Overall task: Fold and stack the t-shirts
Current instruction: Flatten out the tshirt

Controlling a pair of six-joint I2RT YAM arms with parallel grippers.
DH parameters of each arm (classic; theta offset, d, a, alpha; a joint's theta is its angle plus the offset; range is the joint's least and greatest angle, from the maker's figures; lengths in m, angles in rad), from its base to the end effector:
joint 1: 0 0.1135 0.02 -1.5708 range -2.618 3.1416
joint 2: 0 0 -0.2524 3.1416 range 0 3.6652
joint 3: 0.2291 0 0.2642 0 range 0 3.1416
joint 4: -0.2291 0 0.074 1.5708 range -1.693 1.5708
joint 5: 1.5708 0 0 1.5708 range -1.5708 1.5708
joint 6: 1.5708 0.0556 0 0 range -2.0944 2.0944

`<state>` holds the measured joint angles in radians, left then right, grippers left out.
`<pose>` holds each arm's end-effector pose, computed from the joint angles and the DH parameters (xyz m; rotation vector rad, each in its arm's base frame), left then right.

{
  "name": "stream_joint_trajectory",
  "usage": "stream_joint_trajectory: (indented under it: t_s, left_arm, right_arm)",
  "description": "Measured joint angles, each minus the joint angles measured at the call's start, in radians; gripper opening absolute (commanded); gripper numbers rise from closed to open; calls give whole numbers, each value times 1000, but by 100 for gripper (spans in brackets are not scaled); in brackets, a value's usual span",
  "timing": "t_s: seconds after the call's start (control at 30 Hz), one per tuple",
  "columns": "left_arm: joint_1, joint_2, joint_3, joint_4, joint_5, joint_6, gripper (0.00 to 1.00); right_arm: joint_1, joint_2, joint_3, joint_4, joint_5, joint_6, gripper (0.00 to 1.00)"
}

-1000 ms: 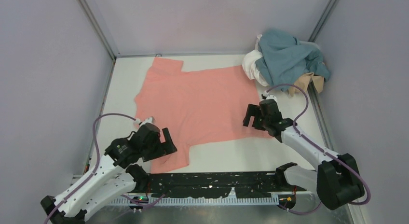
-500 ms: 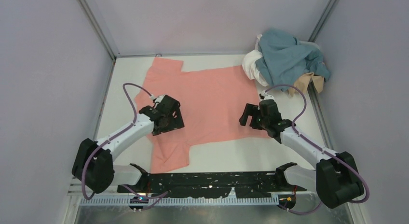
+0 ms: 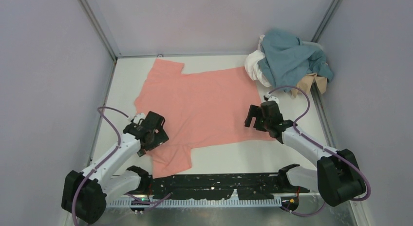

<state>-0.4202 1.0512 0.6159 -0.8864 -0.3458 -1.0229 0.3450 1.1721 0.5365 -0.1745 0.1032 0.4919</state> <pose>0.1761 -0.0580 0.1561 -0.8659 2.5851 0.1320 0.2408 0.0805 0.1480 0.2249 2.3824 0.2758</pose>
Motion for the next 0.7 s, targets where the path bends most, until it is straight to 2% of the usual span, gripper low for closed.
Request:
stream_joint_trajectory:
  t_s: [0.13,0.27,0.37,0.57,0.7]
  left_arm:
    - [2,-80,31,-4,-5,35,100]
    - [11,-50,98,101,8,116,100]
    - [57,73,181,194,63,172,100]
    - [162,422,335,346,185,230,100]
    - [200,605,435,367,249,251,100]
  right_arm:
    - [0,0,0,1,6,-7,95]
    - [0,5,21,-2,0,-17,95]
    - [0,50,74,6,-12,-18,95]
    - [0,186,147,50,-36,-9,95]
    - [0,253,163,52,-29,-7,95]
